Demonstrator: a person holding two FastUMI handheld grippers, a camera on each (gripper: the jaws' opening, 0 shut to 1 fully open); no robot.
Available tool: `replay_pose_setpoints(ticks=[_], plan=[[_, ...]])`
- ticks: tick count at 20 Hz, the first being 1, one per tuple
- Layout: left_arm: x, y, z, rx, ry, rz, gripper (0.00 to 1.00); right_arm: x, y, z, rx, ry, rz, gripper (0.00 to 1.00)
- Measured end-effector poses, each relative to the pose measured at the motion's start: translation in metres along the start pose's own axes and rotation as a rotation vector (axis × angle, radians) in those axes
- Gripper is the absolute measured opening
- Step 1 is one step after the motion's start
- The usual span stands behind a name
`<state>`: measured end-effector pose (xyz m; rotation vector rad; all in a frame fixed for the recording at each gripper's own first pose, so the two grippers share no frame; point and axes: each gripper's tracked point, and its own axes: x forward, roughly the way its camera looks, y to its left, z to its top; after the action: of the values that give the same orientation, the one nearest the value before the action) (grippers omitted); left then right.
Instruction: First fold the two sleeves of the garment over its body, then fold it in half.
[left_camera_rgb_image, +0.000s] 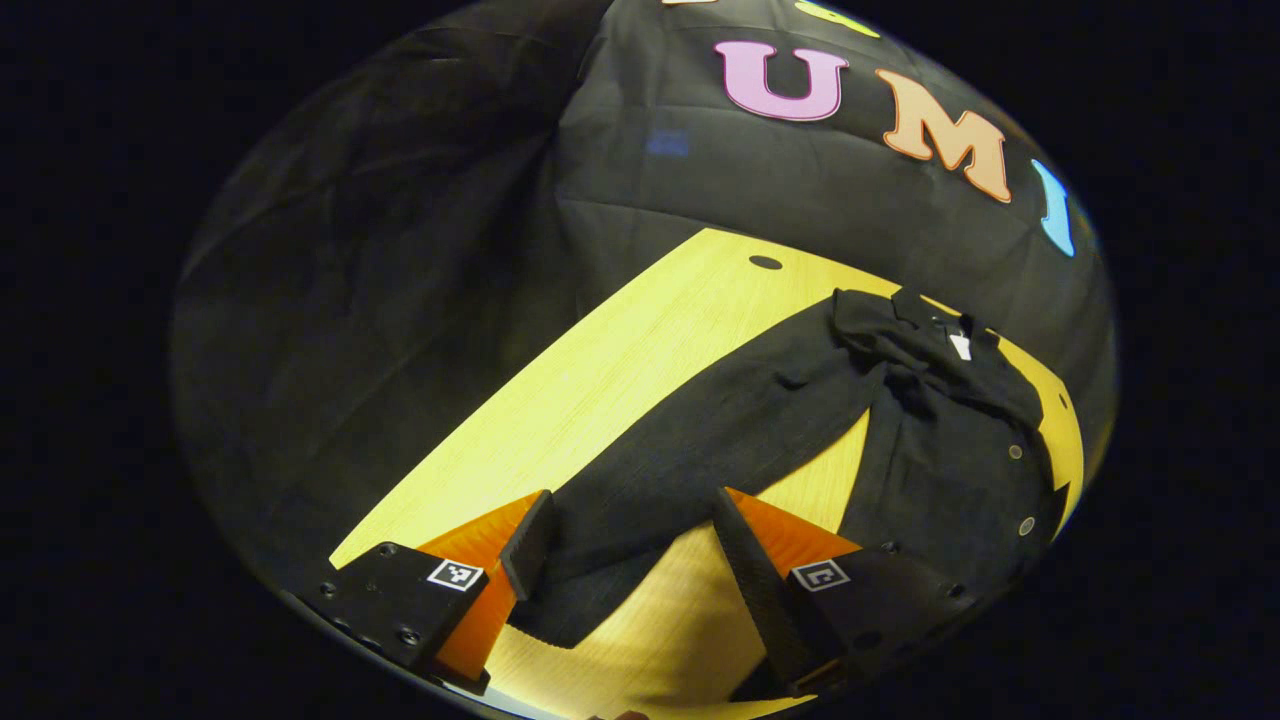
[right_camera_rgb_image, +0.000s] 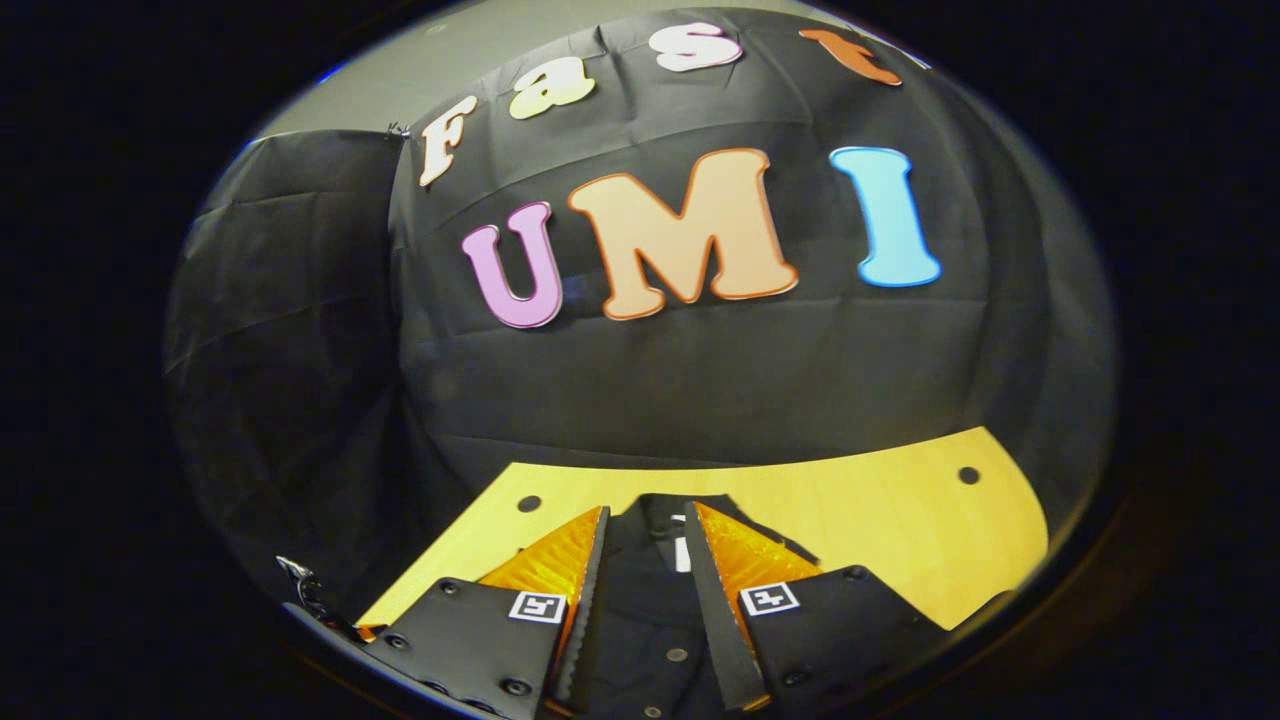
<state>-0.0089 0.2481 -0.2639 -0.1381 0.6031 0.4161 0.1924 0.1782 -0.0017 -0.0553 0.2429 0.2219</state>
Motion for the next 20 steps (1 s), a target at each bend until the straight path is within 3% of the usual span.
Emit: replay_pose_setpoints(ticks=[1,2,3,5,10,12,13,14,15,16,17,18,20], plan=[[0.001,0.0,-0.003,0.007,0.007,0.004,0.95,-0.013,-0.008,-0.007,0.007,0.003,-0.023,0.49],[0.001,0.0,-0.008,0.015,0.013,0.005,0.95,-0.026,-0.015,-0.013,0.023,0.01,-0.043,0.58],[0.001,0.001,-0.012,0.024,0.022,0.009,0.95,-0.035,-0.023,-0.022,0.041,0.021,-0.061,0.51],[0.0,0.003,-0.01,0.056,0.005,0.016,0.96,-0.051,-0.038,-0.034,0.058,0.021,-0.112,0.52],[0.001,0.003,-0.012,0.057,-0.006,0.007,0.95,-0.08,-0.053,-0.05,0.07,0.024,-0.16,0.53],[0.001,0.003,-0.013,0.054,-0.008,0.007,0.96,-0.087,-0.056,-0.057,0.071,0.031,-0.17,0.53],[0.001,0.003,-0.014,0.056,-0.009,0.007,0.96,-0.089,-0.057,-0.061,0.074,0.036,-0.174,0.46],[0.001,0.004,-0.014,0.052,-0.018,0.008,0.95,-0.09,-0.057,-0.064,0.079,0.045,-0.171,0.54],[0.001,0.003,-0.013,0.044,-0.027,0.006,0.95,-0.092,-0.056,-0.068,0.087,0.055,-0.166,0.46],[0.0,0.002,-0.014,0.046,-0.035,0.004,0.95,-0.093,-0.056,-0.071,0.093,0.063,-0.16,0.54],[0.0,0.001,-0.014,0.056,-0.035,-0.003,0.94,-0.095,-0.055,-0.073,0.099,0.066,-0.155,0.48],[-0.001,0.0,-0.016,0.061,-0.032,-0.016,0.93,-0.097,-0.056,-0.073,0.099,0.062,-0.155,0.56],[0.0,0.001,-0.015,0.063,-0.03,-0.022,0.82,-0.101,-0.056,-0.074,0.098,0.054,-0.149,0.57]])
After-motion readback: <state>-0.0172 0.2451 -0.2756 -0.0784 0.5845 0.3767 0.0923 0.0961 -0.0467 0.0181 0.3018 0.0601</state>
